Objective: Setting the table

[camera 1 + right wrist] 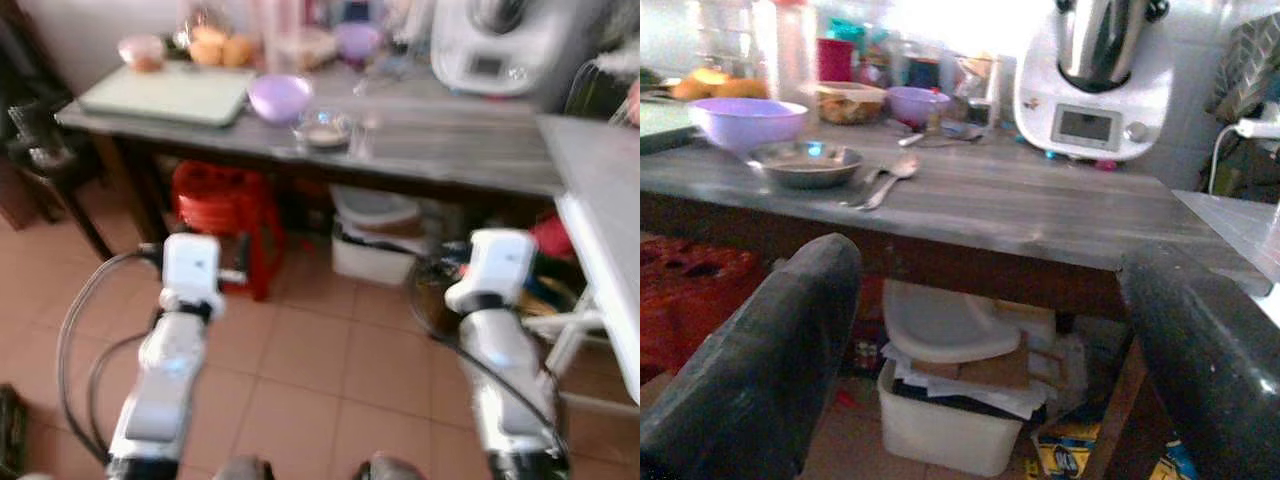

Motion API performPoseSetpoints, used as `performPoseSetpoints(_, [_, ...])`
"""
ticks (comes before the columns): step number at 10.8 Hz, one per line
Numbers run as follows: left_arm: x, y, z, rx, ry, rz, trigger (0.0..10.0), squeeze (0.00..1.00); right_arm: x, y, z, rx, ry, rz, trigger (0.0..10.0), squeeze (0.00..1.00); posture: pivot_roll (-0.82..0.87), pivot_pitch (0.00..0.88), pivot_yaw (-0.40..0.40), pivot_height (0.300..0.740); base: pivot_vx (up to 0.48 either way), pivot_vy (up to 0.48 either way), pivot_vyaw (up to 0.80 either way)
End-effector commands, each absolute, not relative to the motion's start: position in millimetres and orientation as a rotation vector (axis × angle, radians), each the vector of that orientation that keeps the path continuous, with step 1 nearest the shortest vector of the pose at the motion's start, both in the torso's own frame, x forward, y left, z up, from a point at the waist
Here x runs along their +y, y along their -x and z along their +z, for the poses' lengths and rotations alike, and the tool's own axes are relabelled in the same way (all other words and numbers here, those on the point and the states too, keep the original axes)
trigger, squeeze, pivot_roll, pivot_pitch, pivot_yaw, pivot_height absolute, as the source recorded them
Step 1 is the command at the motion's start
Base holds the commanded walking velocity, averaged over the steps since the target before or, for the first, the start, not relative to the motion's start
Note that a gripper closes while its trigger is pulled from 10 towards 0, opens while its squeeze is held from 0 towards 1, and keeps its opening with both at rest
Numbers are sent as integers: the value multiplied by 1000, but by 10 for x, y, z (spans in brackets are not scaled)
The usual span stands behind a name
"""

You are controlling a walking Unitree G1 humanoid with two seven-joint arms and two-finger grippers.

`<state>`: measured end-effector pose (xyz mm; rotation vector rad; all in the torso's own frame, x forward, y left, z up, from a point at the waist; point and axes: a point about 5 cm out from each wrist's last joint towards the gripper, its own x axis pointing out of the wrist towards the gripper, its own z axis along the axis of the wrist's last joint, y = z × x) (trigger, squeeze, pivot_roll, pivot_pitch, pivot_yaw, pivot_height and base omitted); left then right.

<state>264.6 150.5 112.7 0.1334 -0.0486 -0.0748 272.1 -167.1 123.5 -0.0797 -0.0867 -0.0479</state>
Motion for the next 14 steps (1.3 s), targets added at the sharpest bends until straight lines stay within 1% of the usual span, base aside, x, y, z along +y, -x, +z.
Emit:
performPoseSetpoints(1, [1451,-2633,1146,-63,-119,-120,10000,0,-1706,-2731,1249,-83,89,-56,10000,0,29,0,11,740,0,0,0])
performPoseSetpoints(3, [1360,-2660,1197,-89,-100,-168,10000,0,-1673,-2780,1284,-93,88,-37,10000,0,31,0,3,740,0,0,-800])
performPoseSetpoints(6, [1336,-2657,1205,-91,-82,-187,10000,0,-1648,-2803,1289,-92,87,-16,10000,0,32,0,2,740,0,-377,0])
performPoseSetpoints(12, [1320,-2687,1211,-92,-77,-203,10000,0,-1659,-2838,1284,-87,99,-23,10000,0,28,0,8,740,0,-446,0])
performPoseSetpoints(14, [1355,-2657,1160,-75,-83,-197,10000,0,-1663,-2830,1271,-84,102,-26,10000,0,28,0,10,740,0,-442,0])
